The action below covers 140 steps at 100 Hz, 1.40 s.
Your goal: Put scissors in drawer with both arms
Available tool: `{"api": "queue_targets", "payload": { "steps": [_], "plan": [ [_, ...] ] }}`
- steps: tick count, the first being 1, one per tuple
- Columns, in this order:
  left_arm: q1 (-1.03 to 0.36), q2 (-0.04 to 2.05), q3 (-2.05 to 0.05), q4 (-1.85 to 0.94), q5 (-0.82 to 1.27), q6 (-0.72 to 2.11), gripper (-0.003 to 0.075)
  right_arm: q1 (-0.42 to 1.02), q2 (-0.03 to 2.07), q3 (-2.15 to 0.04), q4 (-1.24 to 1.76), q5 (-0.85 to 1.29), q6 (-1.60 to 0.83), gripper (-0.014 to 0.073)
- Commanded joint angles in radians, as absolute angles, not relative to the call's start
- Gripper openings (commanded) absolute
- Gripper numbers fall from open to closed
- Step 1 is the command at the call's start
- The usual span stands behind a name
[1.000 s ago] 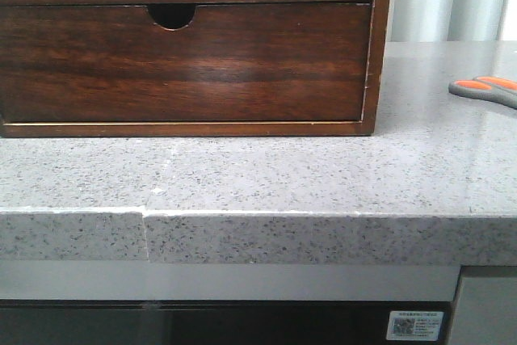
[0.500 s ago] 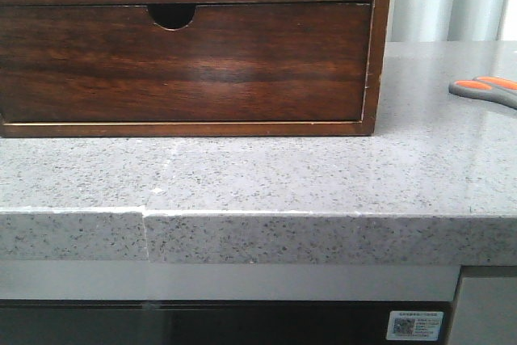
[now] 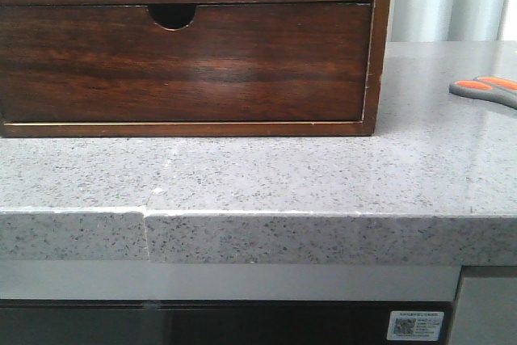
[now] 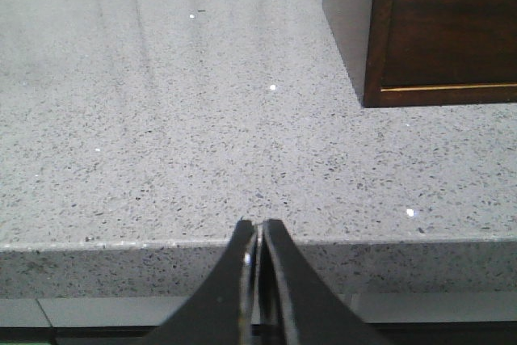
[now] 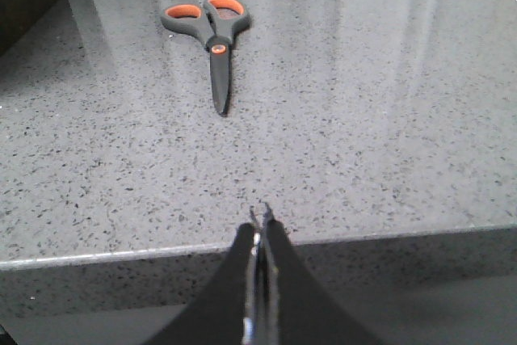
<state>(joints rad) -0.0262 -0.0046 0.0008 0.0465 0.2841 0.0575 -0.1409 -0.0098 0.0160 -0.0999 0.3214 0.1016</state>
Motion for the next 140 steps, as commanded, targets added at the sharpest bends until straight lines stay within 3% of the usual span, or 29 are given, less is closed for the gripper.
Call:
{"api": "queue_targets", "payload": {
  "steps": [1,37,94,119,140],
  "plan": [
    [-0.024,-0.037,0.026,0.048,0.196,0.059,-0.0019,-0.146,-0.031,0.026,-0.113,0.252,0.088,-0.0061],
    [-0.024,-0.037,0.026,0.048,0.081,0.059,-0.0018,-0.146,-0.031,0.026,-0.091,0.023,0.088,-0.0061],
    [-0.024,-0.035,-0.007,0.007,0.0,0.057,-0.0019,-0.142,-0.018,-0.021,-0.067,0.053,0.088,-0.006],
    [-0.024,0.111,-0.19,0.04,0.137,0.059,-0.0019,-0.107,0.176,-0.179,-0.022,0.167,0.088,-0.0061],
    [-0.024,0.274,-0.278,0.064,-0.063,0.059,-0.0015,-0.105,0.332,-0.27,-0.015,0.15,0.088,-0.0061]
  ]
}}
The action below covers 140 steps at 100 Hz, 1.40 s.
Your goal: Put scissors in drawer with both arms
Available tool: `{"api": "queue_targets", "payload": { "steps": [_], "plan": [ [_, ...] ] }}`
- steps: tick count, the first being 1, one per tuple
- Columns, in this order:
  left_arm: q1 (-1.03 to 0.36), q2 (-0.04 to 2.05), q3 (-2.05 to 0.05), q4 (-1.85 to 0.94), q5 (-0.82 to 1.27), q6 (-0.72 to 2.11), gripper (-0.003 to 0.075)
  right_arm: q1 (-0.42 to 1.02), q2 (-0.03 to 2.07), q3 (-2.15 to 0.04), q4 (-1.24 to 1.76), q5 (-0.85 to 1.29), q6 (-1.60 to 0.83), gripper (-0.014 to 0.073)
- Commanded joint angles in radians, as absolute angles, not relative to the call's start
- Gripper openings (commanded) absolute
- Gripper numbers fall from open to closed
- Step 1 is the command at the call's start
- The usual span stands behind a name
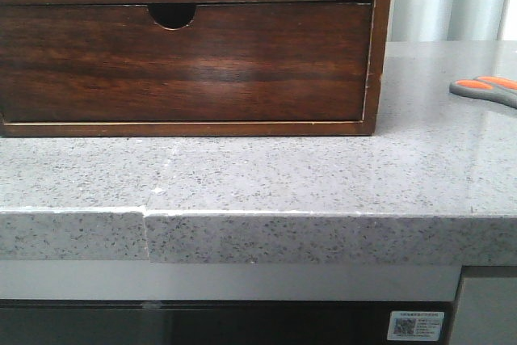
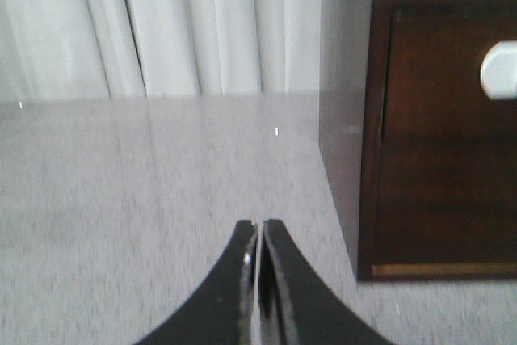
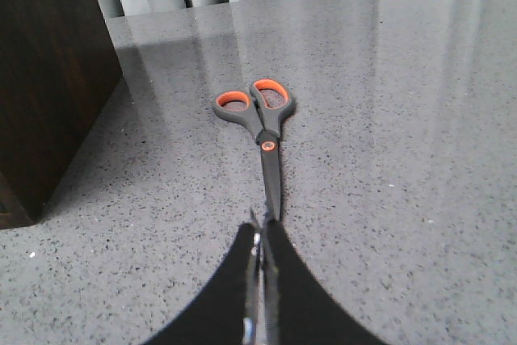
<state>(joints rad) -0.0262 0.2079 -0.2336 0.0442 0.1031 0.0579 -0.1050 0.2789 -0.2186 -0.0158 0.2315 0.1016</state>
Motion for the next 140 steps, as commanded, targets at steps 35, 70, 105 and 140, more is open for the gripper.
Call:
{"api": "queue_targets", "payload": {
  "steps": [35,70,105,140],
  "plan": [
    [-0.027,0.538,-0.28,0.286,-0.53,0.059,0.0418,-0.105,0.369,-0.259,-0.015,0.131,0.088,-0.0061],
    [-0.113,0.81,-0.448,0.899,-0.65,0.007,0.038,-0.105,0.369,-0.256,-0.015,0.13,0.088,-0.0061],
    [-0.369,1.016,-0.658,1.12,-0.328,0.008,0.038,-0.105,0.369,-0.256,-0.015,0.129,0.088,-0.0061],
    [-0.472,1.144,-0.771,1.197,-0.211,0.008,0.0348,-0.105,0.369,-0.256,-0.015,0.133,0.088,-0.0061]
  ]
}}
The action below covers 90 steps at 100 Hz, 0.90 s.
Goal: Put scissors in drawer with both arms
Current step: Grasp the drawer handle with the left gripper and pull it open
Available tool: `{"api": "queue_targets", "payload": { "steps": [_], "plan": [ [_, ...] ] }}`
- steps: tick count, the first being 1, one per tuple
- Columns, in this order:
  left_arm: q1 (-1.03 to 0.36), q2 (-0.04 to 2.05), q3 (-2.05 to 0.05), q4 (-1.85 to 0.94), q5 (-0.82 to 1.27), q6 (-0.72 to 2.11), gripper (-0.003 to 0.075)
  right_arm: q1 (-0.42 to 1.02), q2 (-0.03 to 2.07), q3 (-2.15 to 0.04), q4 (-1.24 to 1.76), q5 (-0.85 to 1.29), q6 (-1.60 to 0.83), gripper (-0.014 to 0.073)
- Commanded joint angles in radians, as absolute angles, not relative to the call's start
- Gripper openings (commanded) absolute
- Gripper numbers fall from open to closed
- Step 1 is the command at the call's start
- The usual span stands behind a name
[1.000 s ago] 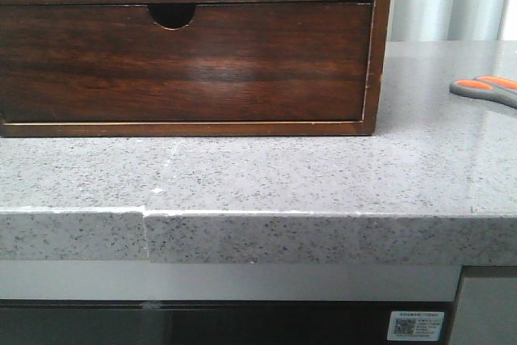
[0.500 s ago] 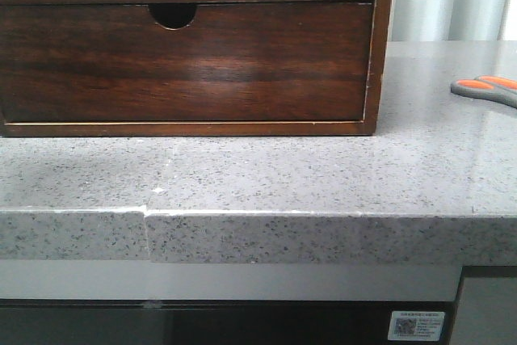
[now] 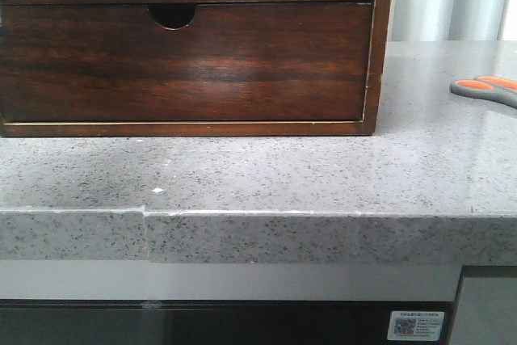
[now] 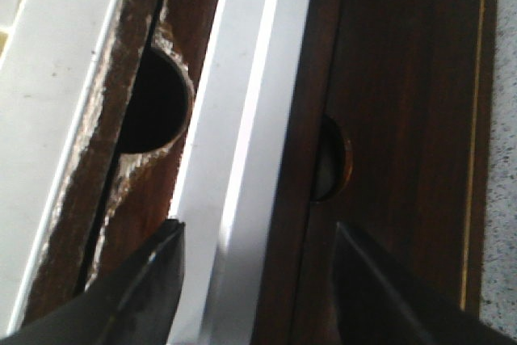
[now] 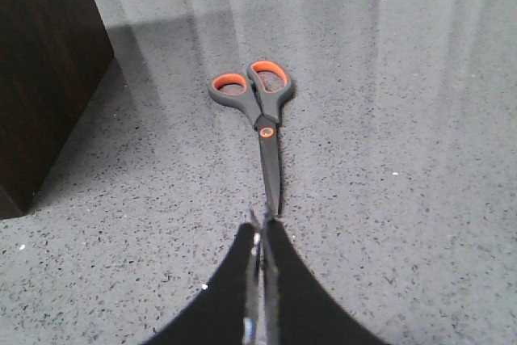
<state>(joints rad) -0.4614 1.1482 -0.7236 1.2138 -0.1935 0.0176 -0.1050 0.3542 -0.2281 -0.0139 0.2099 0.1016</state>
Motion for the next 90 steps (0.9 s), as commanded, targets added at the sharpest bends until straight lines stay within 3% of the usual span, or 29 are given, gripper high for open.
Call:
{"api": "queue_targets", "payload": {
  "steps": [1,29,59,90],
  "plan": [
    [-0.472,1.146,-0.771,1.197,-0.211,0.008,0.0337,-0.105,0.369,-0.256,-0.015,0.133,0.088,-0.0061],
    [-0.472,1.146,-0.772,1.243,-0.213,0.008,-0.002,-0.105,0.369,-0.256,-0.015,0.135,0.088,-0.0061],
    [-0.484,1.14,-0.772,1.255,-0.215,0.0,-0.0018,-0.105,0.369,-0.256,-0.015,0.135,0.088,-0.0061],
    [-0.584,1.059,-0.694,1.255,-0.21,0.0,-0.0018,-0.105,0.369,-0.256,-0.015,0.135,0.088,-0.0061]
  ]
}}
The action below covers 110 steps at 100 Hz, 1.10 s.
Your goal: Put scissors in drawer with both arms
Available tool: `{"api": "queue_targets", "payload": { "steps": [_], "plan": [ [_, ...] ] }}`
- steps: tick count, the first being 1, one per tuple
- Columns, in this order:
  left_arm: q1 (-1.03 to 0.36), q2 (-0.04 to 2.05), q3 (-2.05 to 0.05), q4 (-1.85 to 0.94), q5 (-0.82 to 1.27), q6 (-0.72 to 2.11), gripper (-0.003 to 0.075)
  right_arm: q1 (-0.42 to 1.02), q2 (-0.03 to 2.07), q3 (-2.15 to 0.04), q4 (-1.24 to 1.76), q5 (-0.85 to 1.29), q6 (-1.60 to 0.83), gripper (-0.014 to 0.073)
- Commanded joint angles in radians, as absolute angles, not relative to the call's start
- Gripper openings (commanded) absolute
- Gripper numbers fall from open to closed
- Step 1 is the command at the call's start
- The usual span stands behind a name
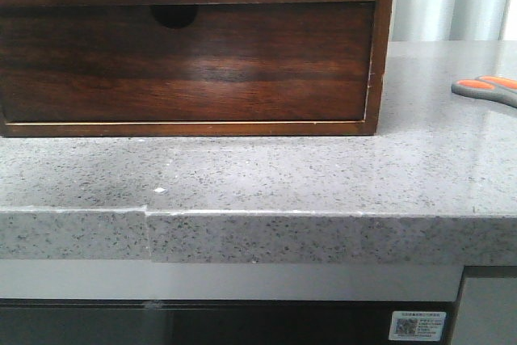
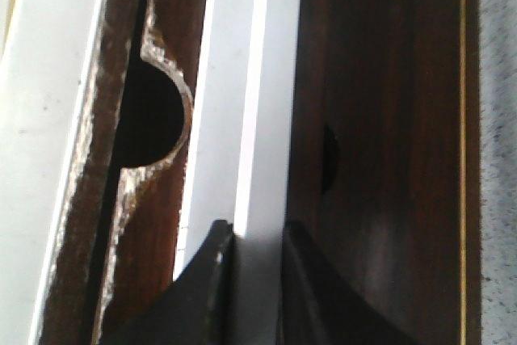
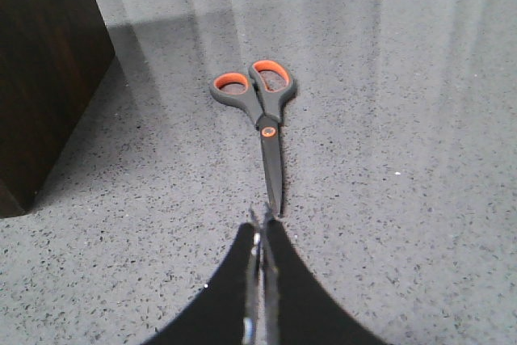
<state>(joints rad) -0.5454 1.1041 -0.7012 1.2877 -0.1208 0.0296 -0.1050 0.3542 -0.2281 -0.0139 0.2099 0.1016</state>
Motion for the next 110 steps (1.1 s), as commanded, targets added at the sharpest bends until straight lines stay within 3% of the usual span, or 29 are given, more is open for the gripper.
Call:
{"api": "queue_targets", "payload": {
  "steps": [1,48,78,85,102,110],
  "plan": [
    [-0.588,1.053,-0.691,1.255,-0.21,0.0,-0.0018,-0.105,0.369,-0.256,-0.015,0.135,0.088,-0.0061],
    [-0.658,0.833,-0.528,1.255,-0.214,0.0,-0.0018,-0.105,0.369,-0.256,-0.015,0.135,0.088,-0.0061],
    [-0.658,0.815,-0.509,1.255,-0.212,0.0,-0.0015,-0.105,0.369,-0.256,-0.015,0.135,0.088,-0.0061],
    [-0.658,0.82,-0.509,1.255,-0.212,0.0,0.002,-0.105,0.369,-0.256,-0.015,0.135,0.088,-0.0061],
    [-0.658,0.827,-0.509,1.255,-0.212,0.0,0.0206,-0.105,0.369,-0.256,-0.015,0.135,0.088,-0.0061],
    [-0.658,0.827,-0.509,1.255,-0.216,0.0,0.0249,-0.105,0.369,-0.256,-0.015,0.135,0.088,-0.0061]
  ]
}}
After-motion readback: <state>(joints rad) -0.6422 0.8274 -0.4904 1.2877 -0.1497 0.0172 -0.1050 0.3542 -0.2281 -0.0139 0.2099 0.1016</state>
